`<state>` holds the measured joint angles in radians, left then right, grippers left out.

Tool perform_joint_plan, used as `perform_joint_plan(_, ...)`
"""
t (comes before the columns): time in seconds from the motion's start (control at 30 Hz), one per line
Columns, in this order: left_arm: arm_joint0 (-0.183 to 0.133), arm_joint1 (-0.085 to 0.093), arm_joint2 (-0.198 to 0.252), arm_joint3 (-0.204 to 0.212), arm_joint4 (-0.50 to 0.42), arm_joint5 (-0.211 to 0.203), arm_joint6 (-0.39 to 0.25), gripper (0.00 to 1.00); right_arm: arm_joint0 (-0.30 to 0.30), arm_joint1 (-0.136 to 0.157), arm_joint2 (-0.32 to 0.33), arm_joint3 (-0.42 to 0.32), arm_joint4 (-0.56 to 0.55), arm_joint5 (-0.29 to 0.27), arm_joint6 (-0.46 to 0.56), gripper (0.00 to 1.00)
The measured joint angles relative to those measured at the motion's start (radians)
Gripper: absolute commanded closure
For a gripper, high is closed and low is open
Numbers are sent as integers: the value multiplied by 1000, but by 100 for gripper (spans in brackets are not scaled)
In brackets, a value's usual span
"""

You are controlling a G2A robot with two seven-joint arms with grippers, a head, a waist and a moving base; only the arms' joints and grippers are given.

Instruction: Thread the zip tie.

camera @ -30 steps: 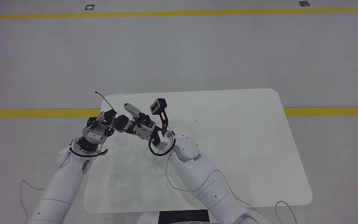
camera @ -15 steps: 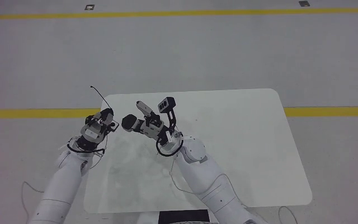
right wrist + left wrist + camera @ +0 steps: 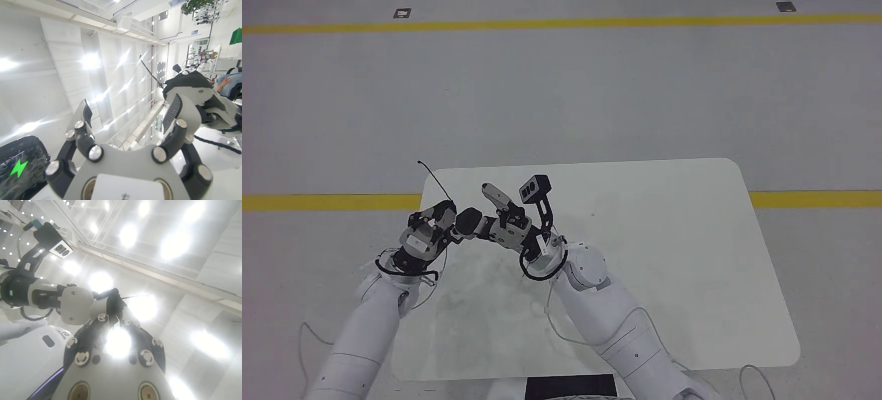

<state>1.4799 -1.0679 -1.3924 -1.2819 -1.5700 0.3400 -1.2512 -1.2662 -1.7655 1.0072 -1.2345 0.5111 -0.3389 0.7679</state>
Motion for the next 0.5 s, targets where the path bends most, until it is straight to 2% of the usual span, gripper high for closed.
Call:
perform_joint_plan(0.1, 0, -1, 1, -2, 0, 0, 3, 100, 0, 0, 0, -1, -1, 0, -1, 0)
perform_joint_plan(0.17, 3, -8, 7, -9, 0, 0, 13, 100, -5, 2, 1, -12, -7, -1, -15, 0)
perform_joint_plan(0.5, 11, -71, 12, -2, 0, 0, -42, 100, -21, 10, 22, -81, -46, -1, -54, 0)
